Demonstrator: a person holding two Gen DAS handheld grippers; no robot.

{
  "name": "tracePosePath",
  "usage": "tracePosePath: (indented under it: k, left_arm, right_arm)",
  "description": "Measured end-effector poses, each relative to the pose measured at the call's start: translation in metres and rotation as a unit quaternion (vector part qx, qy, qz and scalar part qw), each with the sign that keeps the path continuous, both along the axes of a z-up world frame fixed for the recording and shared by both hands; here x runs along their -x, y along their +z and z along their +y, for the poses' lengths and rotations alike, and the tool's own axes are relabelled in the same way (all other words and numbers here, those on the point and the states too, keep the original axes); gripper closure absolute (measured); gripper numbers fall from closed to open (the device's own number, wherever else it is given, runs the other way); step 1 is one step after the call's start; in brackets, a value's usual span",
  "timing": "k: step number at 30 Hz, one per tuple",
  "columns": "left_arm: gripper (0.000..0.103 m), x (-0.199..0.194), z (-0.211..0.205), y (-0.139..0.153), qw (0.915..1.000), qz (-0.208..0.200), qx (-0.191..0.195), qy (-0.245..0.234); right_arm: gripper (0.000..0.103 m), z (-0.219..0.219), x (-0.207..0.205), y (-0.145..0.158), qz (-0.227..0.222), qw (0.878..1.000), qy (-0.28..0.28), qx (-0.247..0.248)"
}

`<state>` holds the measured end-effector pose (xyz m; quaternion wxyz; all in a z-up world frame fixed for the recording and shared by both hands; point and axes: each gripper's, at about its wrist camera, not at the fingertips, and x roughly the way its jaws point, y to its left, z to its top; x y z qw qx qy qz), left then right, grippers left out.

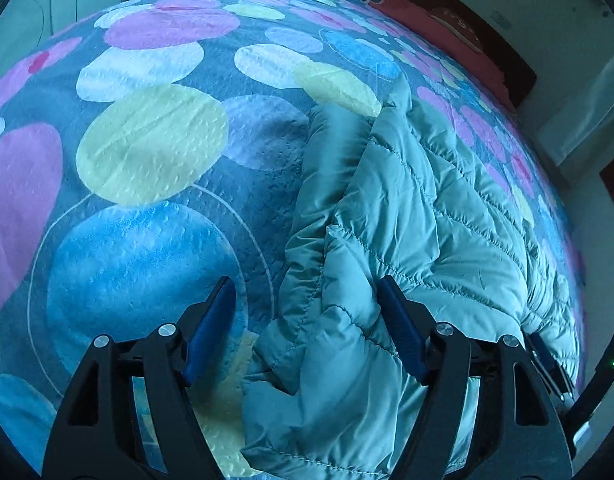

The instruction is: Fold large clothes

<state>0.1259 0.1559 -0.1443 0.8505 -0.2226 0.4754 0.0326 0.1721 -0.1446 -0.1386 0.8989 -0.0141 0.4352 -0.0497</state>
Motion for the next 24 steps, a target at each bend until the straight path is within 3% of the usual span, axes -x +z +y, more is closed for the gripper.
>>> tracePosePath:
  k: [5,10,14,17,22,24]
  left_arm:
    - [0.03,-0.014,0.003,0.0,0.9991,-0.005,0.039,-0.014]
    - [0.03,-0.018,-0.003,-0.003,0.9993,-0.008,0.033,-0.017]
    - [0.054,-0.016,-0.009,-0.004,0.9986,-0.012,0.05,-0.016]
    - [0.061,-0.016,-0.008,-0.004,0.9981,-0.012,0.06,-0.003]
    - [0.061,-0.017,-0.004,-0.006,0.9965,-0.008,0.081,0.018]
    - [0.053,-0.017,-0.004,-0.007,0.9961,-0.01,0.086,0.017]
  right_arm:
    - [0.056,0.0,0.0,0.0,0.0,1.0,0.0,0.0]
    - [0.056,0.0,0.001,0.0,-0.001,1.0,0.001,0.001]
    - [0.056,0.0,0.001,0.0,-0.001,1.0,0.001,0.001]
    - [0.056,0.0,0.001,0.0,-0.001,1.0,0.001,0.001]
    - [0.056,0.0,-0.001,0.001,-0.002,1.0,0.001,0.002]
    - [0.056,0.0,0.0,0.001,-0.002,1.0,0.001,0.001]
